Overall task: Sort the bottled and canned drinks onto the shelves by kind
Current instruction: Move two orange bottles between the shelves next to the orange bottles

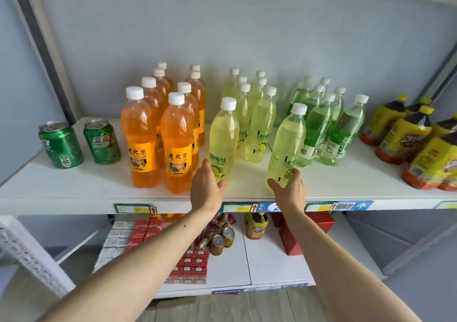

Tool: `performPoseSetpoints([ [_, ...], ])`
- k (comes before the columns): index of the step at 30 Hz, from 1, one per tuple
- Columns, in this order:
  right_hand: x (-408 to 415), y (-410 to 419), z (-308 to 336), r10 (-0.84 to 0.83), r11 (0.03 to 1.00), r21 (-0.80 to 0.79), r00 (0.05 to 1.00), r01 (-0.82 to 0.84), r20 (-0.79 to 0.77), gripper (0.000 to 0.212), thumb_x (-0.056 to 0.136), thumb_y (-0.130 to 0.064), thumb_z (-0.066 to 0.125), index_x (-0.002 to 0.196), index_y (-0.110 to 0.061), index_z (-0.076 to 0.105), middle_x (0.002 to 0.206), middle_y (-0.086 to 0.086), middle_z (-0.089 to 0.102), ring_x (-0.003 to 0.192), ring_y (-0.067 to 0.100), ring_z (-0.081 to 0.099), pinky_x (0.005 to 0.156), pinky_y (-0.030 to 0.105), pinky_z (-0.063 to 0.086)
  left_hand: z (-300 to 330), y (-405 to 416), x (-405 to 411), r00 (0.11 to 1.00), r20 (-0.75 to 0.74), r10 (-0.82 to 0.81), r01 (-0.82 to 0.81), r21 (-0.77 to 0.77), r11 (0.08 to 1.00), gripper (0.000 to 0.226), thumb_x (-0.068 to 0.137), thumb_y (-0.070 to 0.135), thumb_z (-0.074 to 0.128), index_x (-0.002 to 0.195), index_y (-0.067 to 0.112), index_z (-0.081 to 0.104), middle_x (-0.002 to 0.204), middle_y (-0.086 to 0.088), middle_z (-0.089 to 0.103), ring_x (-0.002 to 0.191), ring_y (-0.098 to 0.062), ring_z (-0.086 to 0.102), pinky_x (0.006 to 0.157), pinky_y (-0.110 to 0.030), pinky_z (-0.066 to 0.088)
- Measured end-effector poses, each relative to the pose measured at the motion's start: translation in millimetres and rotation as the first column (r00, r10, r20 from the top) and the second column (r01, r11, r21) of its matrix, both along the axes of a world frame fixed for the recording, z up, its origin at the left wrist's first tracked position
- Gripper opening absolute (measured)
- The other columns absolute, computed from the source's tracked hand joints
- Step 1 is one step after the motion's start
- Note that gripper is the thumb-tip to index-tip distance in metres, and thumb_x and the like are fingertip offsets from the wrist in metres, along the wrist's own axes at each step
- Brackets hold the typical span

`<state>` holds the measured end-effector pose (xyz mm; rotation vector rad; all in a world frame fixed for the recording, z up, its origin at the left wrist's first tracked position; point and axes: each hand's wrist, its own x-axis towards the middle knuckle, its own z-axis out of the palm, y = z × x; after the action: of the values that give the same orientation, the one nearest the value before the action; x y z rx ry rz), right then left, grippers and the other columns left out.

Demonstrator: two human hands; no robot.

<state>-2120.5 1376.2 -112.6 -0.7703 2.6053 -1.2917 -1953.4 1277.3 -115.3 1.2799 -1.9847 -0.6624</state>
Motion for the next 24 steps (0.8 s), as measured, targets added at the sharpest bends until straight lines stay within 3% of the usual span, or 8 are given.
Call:
performPoseSetpoints([
  [3, -3, -7, -3, 0.021, 0.999, -0.028, 1.000, -0.021, 0.001, 0.061, 0.081, -0.029, 0.077, 0.127, -0.007, 0.044, 0.121, 0.015, 0.059, 0.109, 0.032, 0.054, 0.082, 0.038, 0.044, 2, -5, -7, 1.000, 0.024, 0.017, -0.017, -0.021, 1.000, 0.059, 0.081, 0.031, 0.076, 0.125, 0.007, 0.046, 0.118, -0.010, 0.063, 0.104, -0.026, 0.060, 0.081, -0.034, 0.050],
  [6, -4, -18, -5, 0.053, 0.998, -0.036, 0.999, -0.053, -0.002, 0.065, 0.076, -0.033, 0.081, 0.125, -0.009, 0.045, 0.118, 0.012, 0.060, 0.108, 0.032, 0.056, 0.087, 0.043, 0.049, 0, -7, -18, 1.000, 0.017, 0.018, -0.017, -0.045, 0.999, 0.059, 0.076, 0.034, 0.080, 0.118, 0.009, 0.048, 0.113, -0.008, 0.065, 0.099, -0.024, 0.061, 0.080, -0.034, 0.053],
  [17, 3, -35, -5, 0.052, 0.998, -0.037, 0.999, -0.052, -0.001, 0.080, 0.063, -0.048, 0.086, 0.121, -0.016, 0.041, 0.115, 0.007, 0.058, 0.103, 0.029, 0.059, 0.086, 0.048, 0.052, 0, -7, -51, 0.996, 0.015, 0.087, -0.087, -0.009, 0.996, 0.071, 0.067, 0.046, 0.084, 0.117, 0.017, 0.043, 0.114, -0.010, 0.061, 0.101, -0.027, 0.059, 0.078, -0.036, 0.050],
  [24, 6, -25, -6, 0.061, 0.997, -0.049, 0.997, -0.063, -0.043, 0.079, 0.069, -0.049, 0.081, 0.129, -0.016, 0.041, 0.128, 0.008, 0.052, 0.116, 0.030, 0.052, 0.097, 0.049, 0.044, 0, -5, -48, 0.998, -0.011, 0.067, -0.066, 0.047, 0.997, 0.074, 0.068, 0.045, 0.084, 0.121, 0.012, 0.042, 0.120, -0.011, 0.059, 0.109, -0.029, 0.058, 0.084, -0.038, 0.050],
])
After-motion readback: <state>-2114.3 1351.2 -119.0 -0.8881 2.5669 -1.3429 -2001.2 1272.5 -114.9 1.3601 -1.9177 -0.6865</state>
